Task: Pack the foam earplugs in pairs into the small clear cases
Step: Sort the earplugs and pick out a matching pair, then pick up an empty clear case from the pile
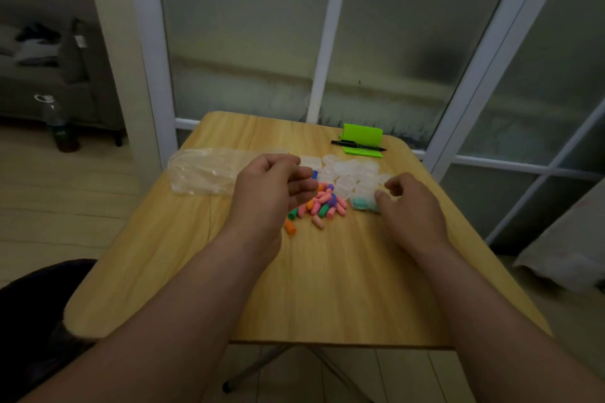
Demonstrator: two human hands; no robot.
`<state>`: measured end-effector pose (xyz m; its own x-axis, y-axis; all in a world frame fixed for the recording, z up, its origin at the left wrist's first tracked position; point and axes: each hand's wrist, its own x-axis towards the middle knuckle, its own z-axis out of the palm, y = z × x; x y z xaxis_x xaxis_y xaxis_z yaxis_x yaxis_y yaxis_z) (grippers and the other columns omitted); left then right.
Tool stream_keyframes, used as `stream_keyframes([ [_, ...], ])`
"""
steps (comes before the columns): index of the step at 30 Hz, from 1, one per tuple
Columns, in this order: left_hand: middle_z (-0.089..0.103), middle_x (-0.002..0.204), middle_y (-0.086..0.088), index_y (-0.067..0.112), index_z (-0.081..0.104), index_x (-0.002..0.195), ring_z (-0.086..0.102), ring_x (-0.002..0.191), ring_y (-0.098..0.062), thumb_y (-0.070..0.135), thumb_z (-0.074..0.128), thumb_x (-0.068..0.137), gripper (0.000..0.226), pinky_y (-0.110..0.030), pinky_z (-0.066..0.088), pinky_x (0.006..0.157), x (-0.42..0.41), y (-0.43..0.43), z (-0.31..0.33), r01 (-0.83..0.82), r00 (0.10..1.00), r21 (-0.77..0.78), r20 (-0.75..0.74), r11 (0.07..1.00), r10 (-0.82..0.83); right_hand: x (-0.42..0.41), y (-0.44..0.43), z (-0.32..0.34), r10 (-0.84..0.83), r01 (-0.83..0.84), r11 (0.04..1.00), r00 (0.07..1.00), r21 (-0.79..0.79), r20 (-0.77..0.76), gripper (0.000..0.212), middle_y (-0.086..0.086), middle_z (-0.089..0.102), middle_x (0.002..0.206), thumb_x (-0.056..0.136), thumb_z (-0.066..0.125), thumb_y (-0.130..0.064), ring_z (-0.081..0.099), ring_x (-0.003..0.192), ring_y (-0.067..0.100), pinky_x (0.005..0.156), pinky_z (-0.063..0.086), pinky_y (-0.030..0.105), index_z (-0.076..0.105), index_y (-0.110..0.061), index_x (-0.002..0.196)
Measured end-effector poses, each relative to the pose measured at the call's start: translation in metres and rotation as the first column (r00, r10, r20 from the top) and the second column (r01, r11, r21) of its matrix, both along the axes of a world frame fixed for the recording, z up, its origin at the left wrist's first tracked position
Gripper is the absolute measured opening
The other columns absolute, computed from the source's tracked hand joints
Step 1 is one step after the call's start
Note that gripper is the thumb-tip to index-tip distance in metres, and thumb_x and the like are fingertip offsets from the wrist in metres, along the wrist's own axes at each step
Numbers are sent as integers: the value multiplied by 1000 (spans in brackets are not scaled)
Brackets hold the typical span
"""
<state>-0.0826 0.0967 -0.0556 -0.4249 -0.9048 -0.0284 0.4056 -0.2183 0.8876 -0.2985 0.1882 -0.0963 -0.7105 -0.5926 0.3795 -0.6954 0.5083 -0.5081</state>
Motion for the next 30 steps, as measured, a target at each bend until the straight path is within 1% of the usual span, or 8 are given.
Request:
stream_keyframes([
  [4,76,95,-14,4,67,112,71,72,-18,11,53,103,18,-28,56,60,1,-6,7,-13,1000,-16,21,1000,14,-18,-29,21,146,-130,985,978,112,-148,33,0,70,122,99,65,-25,63,113,25,91,55,41,67,-24,132],
  [8,76,93,-12,6,67,111,67,67,-15,12,51,103,18,-23,45,50,8,-14,14,-32,999,-14,6,999,32,-32,-63,38,323,-233,906,921,354,-218,47,0,67,138,98,68,-23,59,127,27,104,52,45,61,-27,145],
  [15,74,90,-10,5,66,114,65,64,-13,10,48,102,22,-23,41,49,14,-24,16,-46,999,-14,-15,999,46,-34,-108,49,481,-274,708,862,651,-159,60,-3,55,155,100,69,-29,54,138,25,108,49,41,48,-32,156],
  [18,74,90,-10,5,66,113,64,64,-14,9,48,102,21,-23,40,49,14,-24,17,-44,999,-12,-24,999,44,-32,-117,47,484,-242,693,855,679,-190,56,-1,58,152,99,69,-26,55,136,25,107,51,41,53,-30,152],
  [23,75,93,-10,9,68,109,65,69,-16,11,49,102,20,-24,43,52,15,-23,17,-38,999,-16,0,999,38,-23,-112,50,449,-274,780,871,562,-198,52,1,63,143,95,76,-29,60,128,23,102,52,38,59,-25,144],
  [25,76,94,-10,9,69,108,66,71,-17,12,49,101,21,-25,46,54,15,-22,15,-16,999,-24,30,1000,17,-11,-100,56,427,-340,854,891,394,-157,50,0,66,135,92,80,-29,62,119,20,95,50,34,63,-22,138],
  [27,76,95,-10,7,68,112,67,70,-16,13,51,102,21,-27,49,58,16,-19,13,46,996,-25,79,999,-43,12,-79,61,432,-410,894,896,183,-101,45,-6,67,122,89,84,-28,63,100,11,83,47,25,65,-23,130],
  [30,75,98,-15,4,65,118,69,71,-17,15,54,103,22,-30,54,64,18,-11,11,185,970,-11,162,983,-181,56,-39,62,492,-490,868,871,-76,-5,38,-16,65,110,88,85,-24,61,91,4,72,46,11,64,-27,120],
])
